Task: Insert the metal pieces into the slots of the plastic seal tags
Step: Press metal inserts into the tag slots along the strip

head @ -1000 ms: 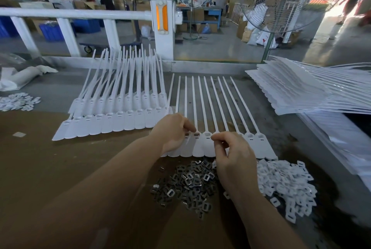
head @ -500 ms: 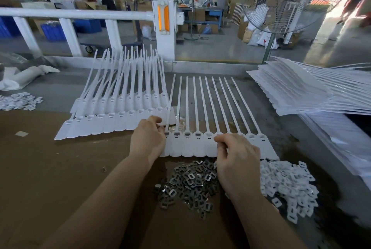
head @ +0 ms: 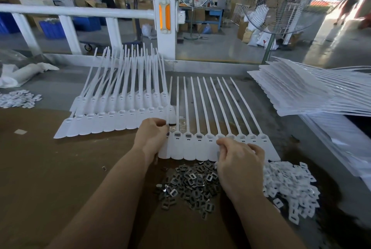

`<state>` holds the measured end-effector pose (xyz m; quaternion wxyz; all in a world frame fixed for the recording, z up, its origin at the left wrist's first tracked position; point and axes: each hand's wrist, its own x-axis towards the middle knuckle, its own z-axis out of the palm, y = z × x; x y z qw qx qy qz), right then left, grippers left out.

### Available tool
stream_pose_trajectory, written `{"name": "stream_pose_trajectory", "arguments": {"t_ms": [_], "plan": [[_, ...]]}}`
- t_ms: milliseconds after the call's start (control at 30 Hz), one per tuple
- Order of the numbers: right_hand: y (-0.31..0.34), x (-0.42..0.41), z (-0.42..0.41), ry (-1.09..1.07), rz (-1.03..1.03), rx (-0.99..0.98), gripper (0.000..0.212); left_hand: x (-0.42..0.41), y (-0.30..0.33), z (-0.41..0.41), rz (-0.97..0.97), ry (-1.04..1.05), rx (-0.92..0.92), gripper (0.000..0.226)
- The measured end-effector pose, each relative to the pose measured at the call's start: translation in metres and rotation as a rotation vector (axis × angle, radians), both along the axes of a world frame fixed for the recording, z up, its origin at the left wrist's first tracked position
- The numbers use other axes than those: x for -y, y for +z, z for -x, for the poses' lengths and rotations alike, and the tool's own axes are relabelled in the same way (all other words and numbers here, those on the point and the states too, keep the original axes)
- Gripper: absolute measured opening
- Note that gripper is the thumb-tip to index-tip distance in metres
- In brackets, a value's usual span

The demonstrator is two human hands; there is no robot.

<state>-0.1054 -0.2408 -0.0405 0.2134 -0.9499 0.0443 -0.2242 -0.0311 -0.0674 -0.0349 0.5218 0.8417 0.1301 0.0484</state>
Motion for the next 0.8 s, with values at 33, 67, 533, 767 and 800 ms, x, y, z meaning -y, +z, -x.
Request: {"name": "stream_pose_trajectory", "arguments": {"t_ms": [33,67,533,767,800], "plan": [[0.0,0.0,0.0,0.002,0.0,0.004,0.021,0.0,-0.001,0.0,-0.006,-0.006,0.001,0.029],[0.0,0.0,0.0,0.005,0.0,0.012,0.021,-0.001,-0.001,0.001,-0.014,-0.007,0.005,0.029],[0.001,-0.006,0.005,0.144,-0.008,0.119,0.017,-0.009,-0.009,0.011,-0.002,-0.033,0.122,0.028],[0.006,-0.009,0.006,0.217,0.041,0.122,0.01,-0.008,-0.012,0.011,-0.138,-0.035,0.123,0.029],[0.005,-0.009,0.006,0.219,0.043,0.107,0.01,-0.008,-0.011,0.011,-0.137,-0.036,0.121,0.03]]}}
